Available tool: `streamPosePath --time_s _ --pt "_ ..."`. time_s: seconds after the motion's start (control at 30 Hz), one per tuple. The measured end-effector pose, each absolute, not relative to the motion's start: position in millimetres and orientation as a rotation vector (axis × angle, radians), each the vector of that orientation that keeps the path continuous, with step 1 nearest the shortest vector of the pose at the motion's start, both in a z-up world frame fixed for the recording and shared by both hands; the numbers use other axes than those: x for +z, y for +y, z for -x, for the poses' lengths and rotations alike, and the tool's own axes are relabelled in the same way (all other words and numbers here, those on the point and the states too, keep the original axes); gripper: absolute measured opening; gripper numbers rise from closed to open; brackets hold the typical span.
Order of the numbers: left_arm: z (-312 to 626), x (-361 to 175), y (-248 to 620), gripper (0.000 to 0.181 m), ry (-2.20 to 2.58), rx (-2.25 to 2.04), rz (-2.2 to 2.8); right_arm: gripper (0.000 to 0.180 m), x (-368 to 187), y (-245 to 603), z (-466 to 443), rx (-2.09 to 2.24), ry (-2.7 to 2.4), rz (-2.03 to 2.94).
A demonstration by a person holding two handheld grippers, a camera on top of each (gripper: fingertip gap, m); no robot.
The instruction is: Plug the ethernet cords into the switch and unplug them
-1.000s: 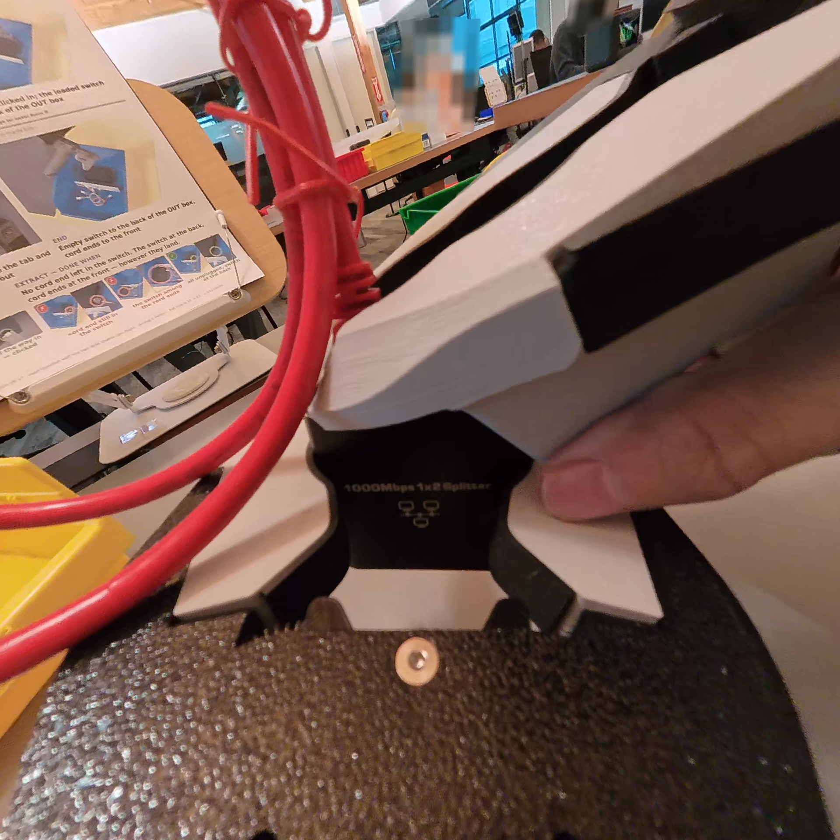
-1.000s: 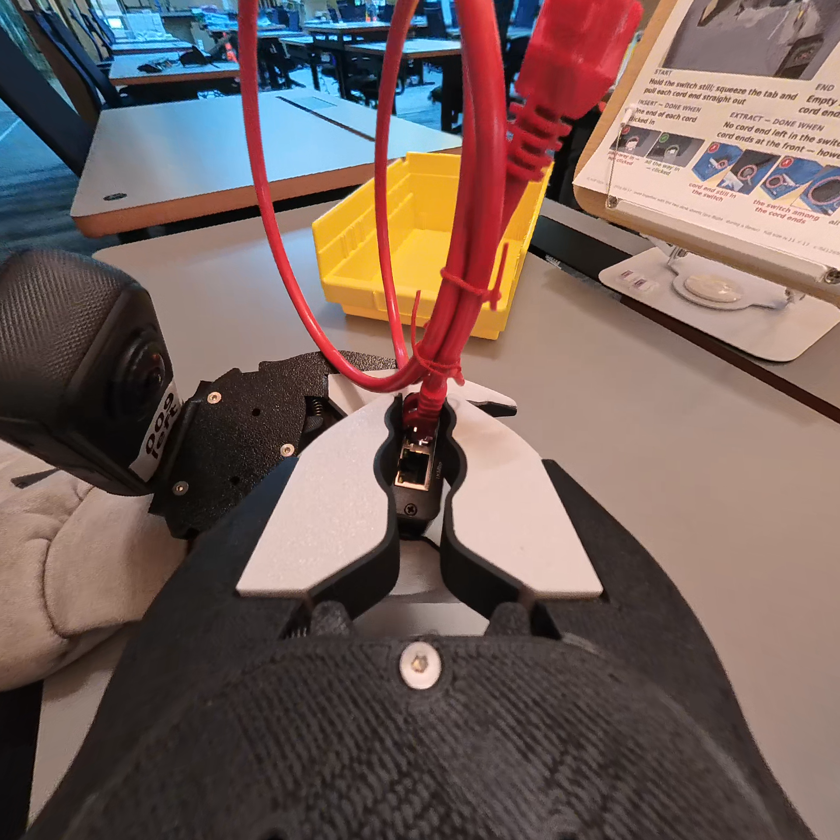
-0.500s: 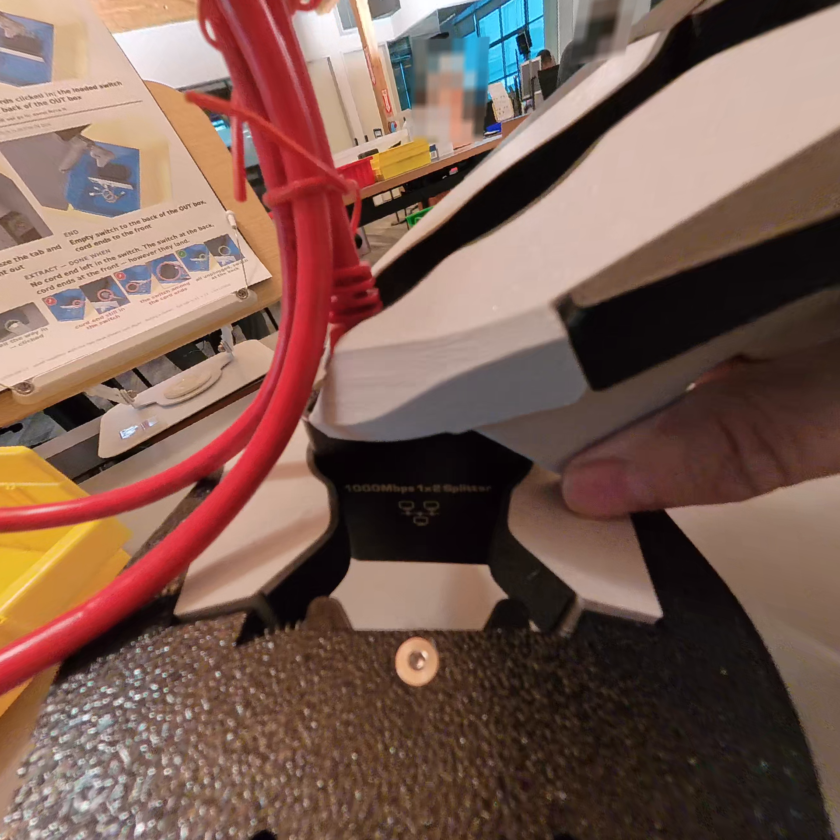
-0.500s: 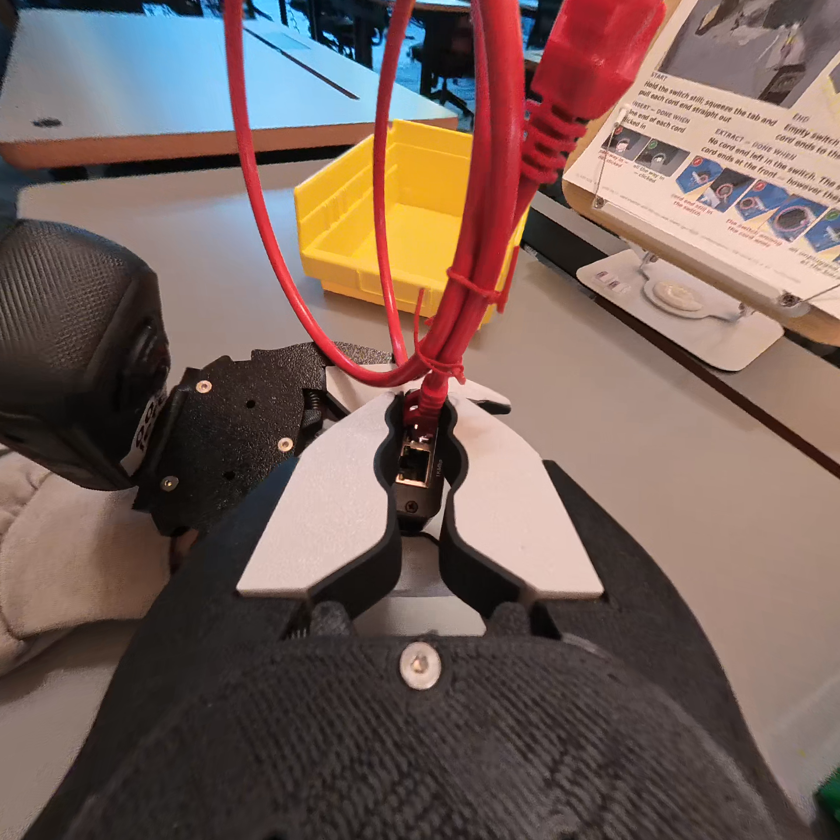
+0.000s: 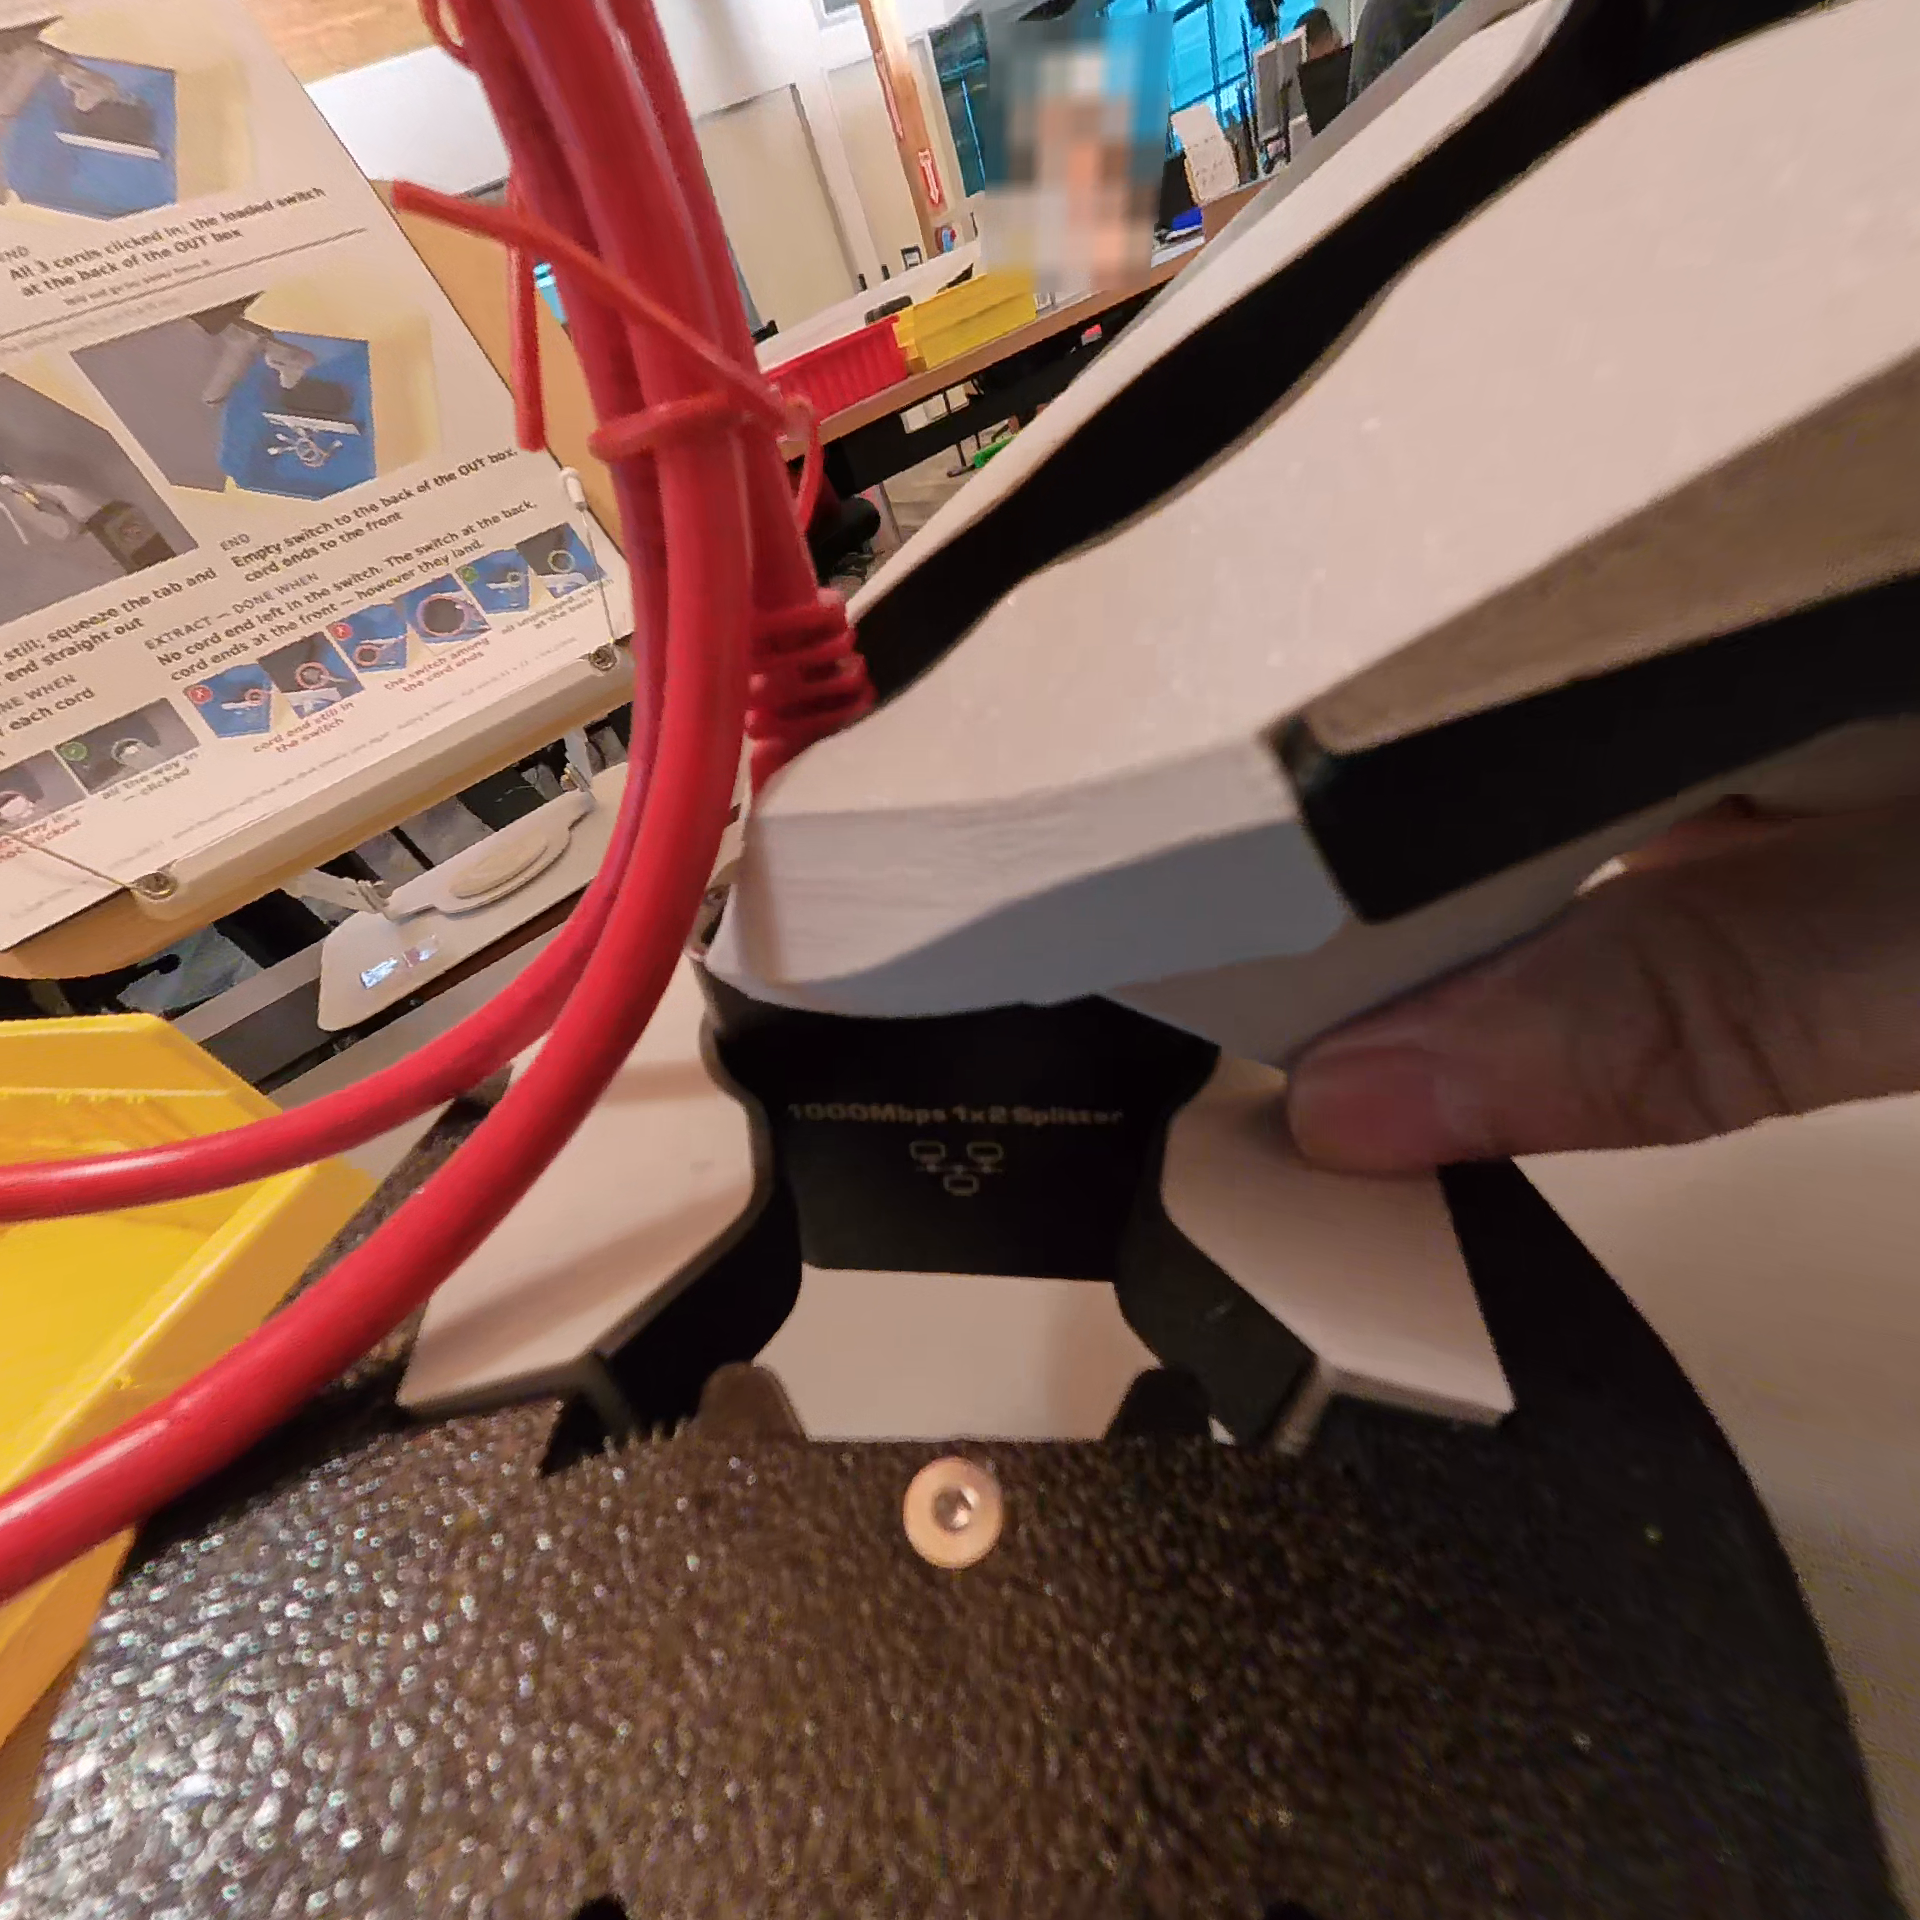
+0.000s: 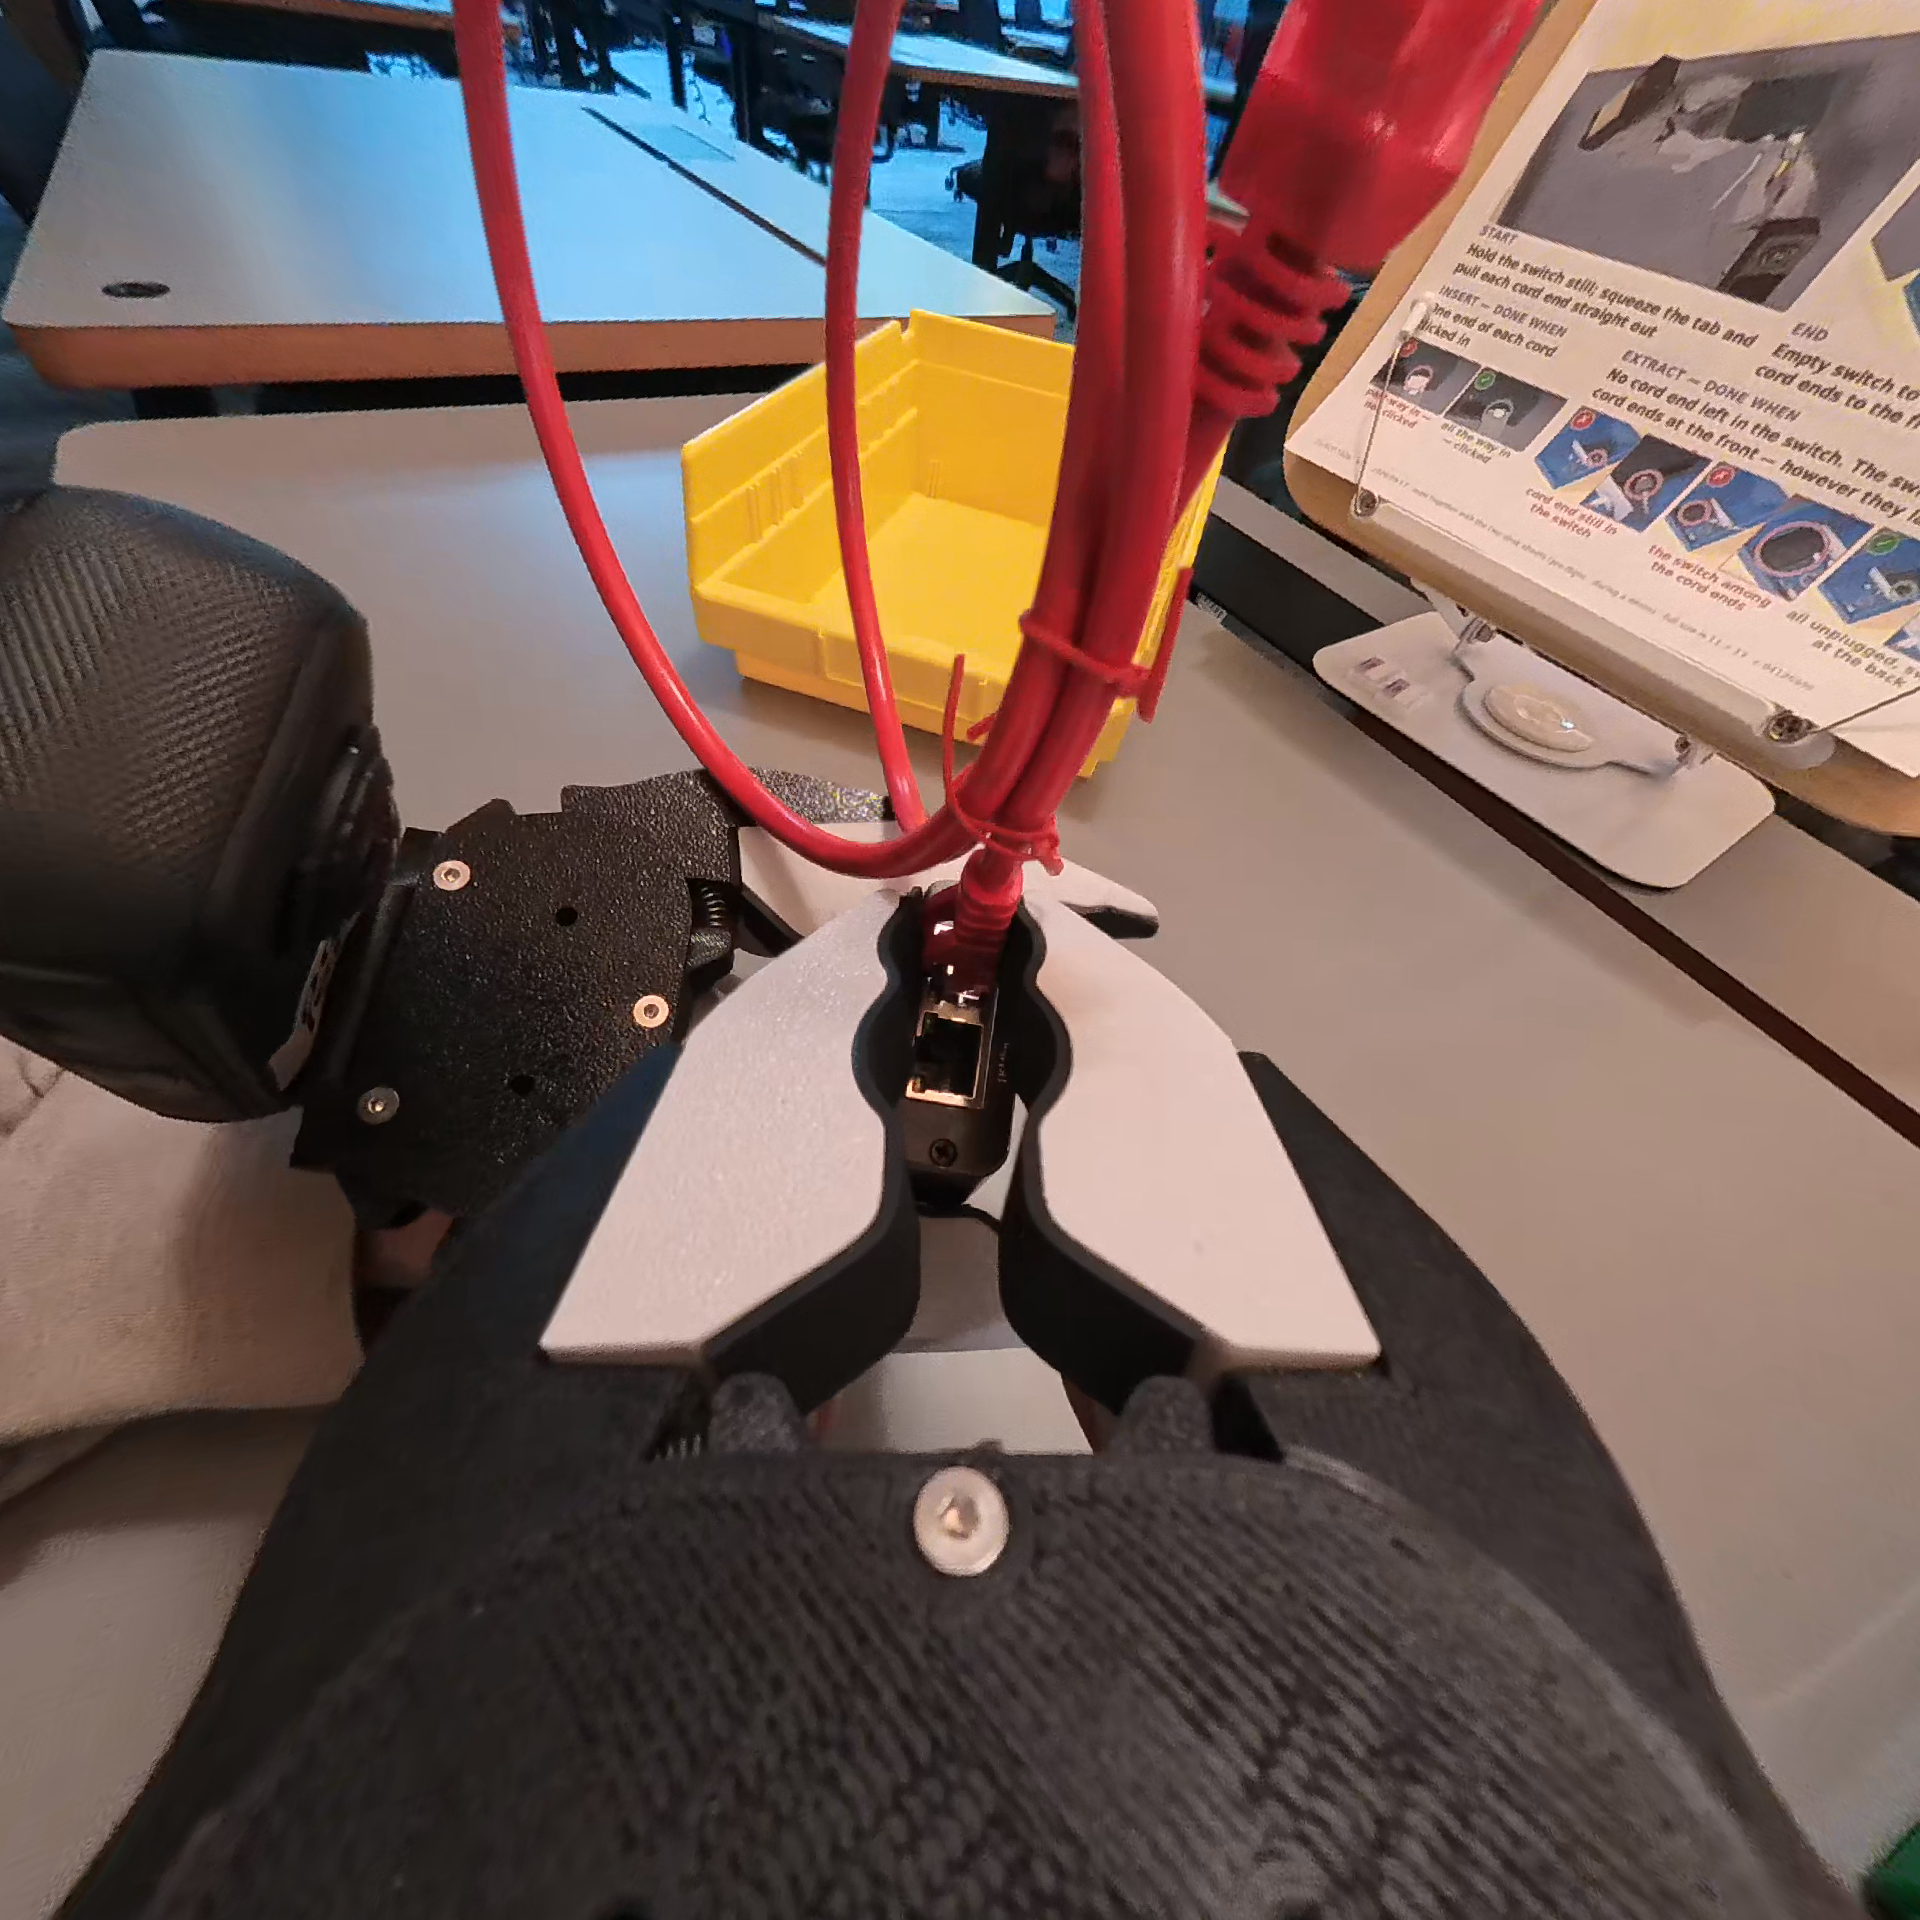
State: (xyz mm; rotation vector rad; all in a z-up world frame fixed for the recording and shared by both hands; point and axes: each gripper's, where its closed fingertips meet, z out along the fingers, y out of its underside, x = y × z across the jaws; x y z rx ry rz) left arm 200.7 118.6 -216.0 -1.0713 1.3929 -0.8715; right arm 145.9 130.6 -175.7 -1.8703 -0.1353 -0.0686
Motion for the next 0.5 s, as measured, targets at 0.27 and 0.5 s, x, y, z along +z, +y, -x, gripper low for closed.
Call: streamPosePath --time_s 0.27,0.5 --pt "-201.7 -215.6 115.4 0.076 1.394 -0.895 1.082 0.017 -175.8 127.5 -146.4 -0.23 -0.29 1.929" --pt "-199.9 -211.8 115.4 0.076 1.379 -0.921 1.066 0.016 -172.4 128.1 -145.9 -0.09 -0.235 1.89"
